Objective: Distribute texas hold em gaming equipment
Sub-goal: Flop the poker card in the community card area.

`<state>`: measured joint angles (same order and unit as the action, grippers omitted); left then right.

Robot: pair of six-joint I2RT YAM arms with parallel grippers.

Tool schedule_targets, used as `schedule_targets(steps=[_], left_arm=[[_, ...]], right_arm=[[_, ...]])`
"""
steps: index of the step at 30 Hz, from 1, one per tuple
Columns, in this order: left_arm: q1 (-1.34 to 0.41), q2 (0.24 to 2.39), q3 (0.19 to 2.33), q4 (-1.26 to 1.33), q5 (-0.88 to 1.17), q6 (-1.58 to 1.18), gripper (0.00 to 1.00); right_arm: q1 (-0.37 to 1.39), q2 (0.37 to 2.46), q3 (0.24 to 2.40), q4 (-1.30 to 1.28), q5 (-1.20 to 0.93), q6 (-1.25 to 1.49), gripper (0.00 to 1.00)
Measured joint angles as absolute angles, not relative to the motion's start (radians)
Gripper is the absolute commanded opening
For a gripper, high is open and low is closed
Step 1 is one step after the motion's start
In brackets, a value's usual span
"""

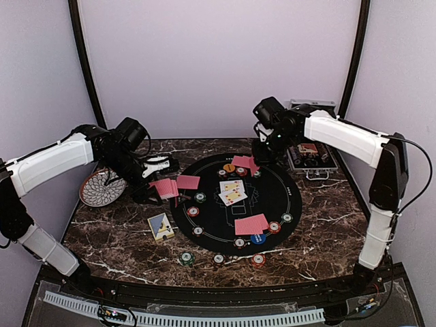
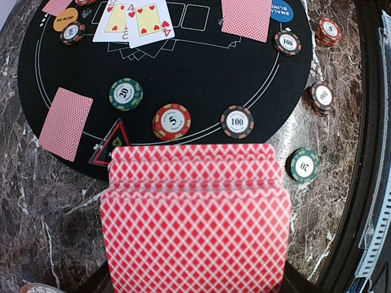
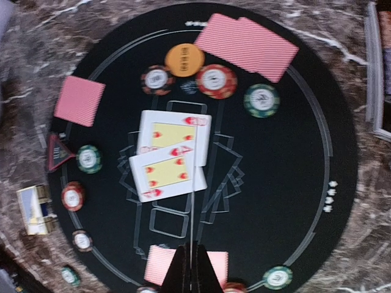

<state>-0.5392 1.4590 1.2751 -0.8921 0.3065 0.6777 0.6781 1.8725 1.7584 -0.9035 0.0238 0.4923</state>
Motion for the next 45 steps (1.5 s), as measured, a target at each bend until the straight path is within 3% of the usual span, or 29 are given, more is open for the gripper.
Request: schedule_targets(steps=[5,13,18,30,45], left_arm=[[-0.539,1.459,1.274,-0.892,0.306,0.678,0.00],[-0.537,1.458,1.274,-0.892,0.307,0.677,0.00],[-0.534,1.458,1.272,-0.892,0.307,0.677,0.00],[-0.532,1.458,1.272,-0.892,0.307,0.677,0.00],[-0.532,1.458,1.273,-0.892,0.316,0.677,0.00]], right_arm=[[0.704,1.938,1.797,-1.011,0.303,0.462,0.00],[0.834,2.236,1.978,-1.155,0.621,0.449,0.00],[0.902,2.357,2.051,-1.198,0.662,0.445,0.00],[0.960,2.410,2.099,-1.200,0.579,0.451,0.00],[0.958,2.420,2.091,-1.140,0.369,0.464,0.43]])
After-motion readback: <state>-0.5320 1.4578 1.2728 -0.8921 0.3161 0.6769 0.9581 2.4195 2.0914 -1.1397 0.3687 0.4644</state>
